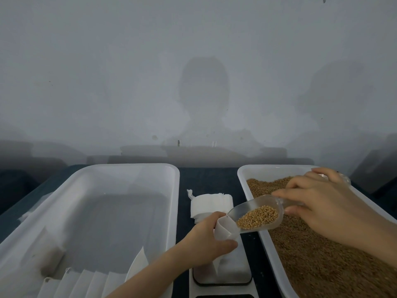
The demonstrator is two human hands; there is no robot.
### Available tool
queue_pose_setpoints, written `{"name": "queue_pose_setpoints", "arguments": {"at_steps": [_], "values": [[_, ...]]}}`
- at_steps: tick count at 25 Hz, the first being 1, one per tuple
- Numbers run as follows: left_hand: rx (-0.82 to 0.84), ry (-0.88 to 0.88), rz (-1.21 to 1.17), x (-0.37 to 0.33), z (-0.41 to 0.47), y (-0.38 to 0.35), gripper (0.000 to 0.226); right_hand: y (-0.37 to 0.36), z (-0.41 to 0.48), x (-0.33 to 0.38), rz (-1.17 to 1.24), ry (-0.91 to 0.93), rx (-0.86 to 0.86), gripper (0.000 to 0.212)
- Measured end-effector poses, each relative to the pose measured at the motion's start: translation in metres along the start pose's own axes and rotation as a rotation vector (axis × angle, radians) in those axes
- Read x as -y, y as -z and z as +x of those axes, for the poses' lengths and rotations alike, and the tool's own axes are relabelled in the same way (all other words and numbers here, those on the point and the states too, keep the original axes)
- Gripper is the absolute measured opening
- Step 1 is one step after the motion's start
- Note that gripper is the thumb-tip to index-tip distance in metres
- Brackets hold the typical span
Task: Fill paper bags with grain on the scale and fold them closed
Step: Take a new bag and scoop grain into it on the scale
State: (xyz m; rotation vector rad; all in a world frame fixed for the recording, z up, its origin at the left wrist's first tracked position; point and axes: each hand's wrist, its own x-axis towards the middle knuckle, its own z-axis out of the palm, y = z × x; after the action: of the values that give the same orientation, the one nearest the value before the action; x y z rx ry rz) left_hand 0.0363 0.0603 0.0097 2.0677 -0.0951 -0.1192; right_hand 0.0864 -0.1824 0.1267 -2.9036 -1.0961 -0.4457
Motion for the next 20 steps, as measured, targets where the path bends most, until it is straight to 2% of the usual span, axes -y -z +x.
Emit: {"name": "queue_pose_setpoints", "arguments": {"at_steps": [7,14,20], "values": [[-0.008,-0.003,-0.021,0.000,0.000,-0.001,0.048,0.004,0.004,0.011,-0.078,0.037,-0.045,0.034],[-0.001,0.008,-0.039,-0.002,-0.002,0.001,0.048,0.003,0.010,0.014,-0.201,0.160,-0.120,0.033],[-0.010,0.021,-0.008,-0.003,-0.002,0.001,0.043,0.010,0.013,0.025,-0.308,0.153,-0.114,0.026]]}}
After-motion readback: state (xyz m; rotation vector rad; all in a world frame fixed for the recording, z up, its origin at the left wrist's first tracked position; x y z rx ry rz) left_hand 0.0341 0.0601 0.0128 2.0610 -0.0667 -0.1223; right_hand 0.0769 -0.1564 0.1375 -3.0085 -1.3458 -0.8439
